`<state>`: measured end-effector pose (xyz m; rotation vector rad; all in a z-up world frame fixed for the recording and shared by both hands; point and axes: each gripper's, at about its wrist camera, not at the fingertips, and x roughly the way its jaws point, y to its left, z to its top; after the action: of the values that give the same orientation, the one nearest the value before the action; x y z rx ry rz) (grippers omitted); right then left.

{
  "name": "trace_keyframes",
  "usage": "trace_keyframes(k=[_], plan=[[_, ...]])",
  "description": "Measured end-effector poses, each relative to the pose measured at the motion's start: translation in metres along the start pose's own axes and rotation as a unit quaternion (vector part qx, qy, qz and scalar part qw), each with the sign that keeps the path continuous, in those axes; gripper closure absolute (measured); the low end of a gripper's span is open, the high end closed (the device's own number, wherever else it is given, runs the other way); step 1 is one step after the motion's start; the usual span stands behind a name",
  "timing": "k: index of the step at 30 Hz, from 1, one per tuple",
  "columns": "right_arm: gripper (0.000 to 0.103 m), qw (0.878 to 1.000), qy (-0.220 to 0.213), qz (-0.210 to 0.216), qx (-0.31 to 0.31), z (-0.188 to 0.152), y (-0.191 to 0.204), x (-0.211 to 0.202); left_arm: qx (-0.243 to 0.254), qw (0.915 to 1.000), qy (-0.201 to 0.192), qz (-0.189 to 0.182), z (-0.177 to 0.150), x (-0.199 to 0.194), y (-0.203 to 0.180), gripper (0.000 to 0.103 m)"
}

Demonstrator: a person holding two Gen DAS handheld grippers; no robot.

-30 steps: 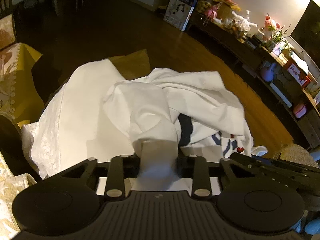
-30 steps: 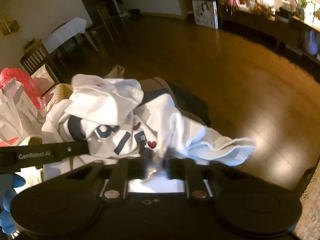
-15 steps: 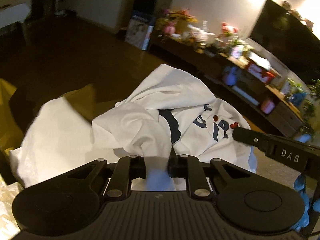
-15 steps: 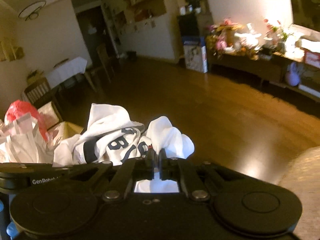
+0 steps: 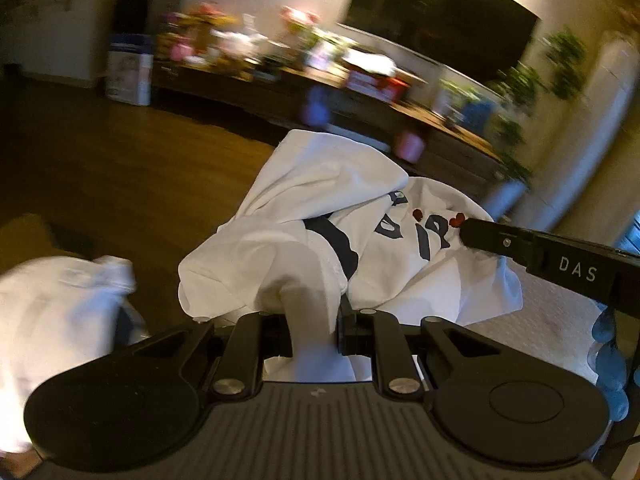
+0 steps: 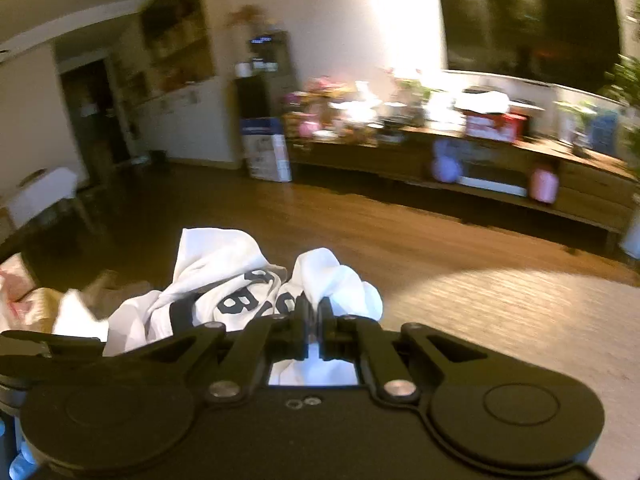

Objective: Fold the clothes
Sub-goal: 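Lift the T-shirt with both grippers and carry it over the round table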

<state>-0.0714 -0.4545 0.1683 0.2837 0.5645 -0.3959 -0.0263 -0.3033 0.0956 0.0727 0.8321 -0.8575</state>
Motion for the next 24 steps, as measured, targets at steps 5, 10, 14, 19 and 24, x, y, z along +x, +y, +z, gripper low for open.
trace_keyframes(k=[5,10,14,19,24], plan=[[0.0,0.998,0.018,-0.059,0.034,-0.032,-0.088,-0.026,0.035,0.9971,0.051,-0.045,-0.026,0.057,-0.081,0.088],[0.0,0.988,0.064,-0.118,0.07,-0.06,-0.172,-0.035,0.073,0.9896,0.103,-0.07,-0.046,0.11,-0.153,0.088],[0.0,0.982,0.095,-0.139,0.088,-0.08,-0.22,-0.033,0.089,0.983,0.141,-0.077,-0.062,0.155,-0.192,0.088],[0.0,0.977,0.123,-0.147,0.095,-0.106,-0.254,-0.015,0.1,0.9766,0.178,-0.068,-0.081,0.203,-0.216,0.088],[0.0,0.975,0.14,-0.135,0.109,-0.128,-0.282,0.004,0.109,0.9738,0.193,-0.05,-0.089,0.237,-0.222,0.088]])
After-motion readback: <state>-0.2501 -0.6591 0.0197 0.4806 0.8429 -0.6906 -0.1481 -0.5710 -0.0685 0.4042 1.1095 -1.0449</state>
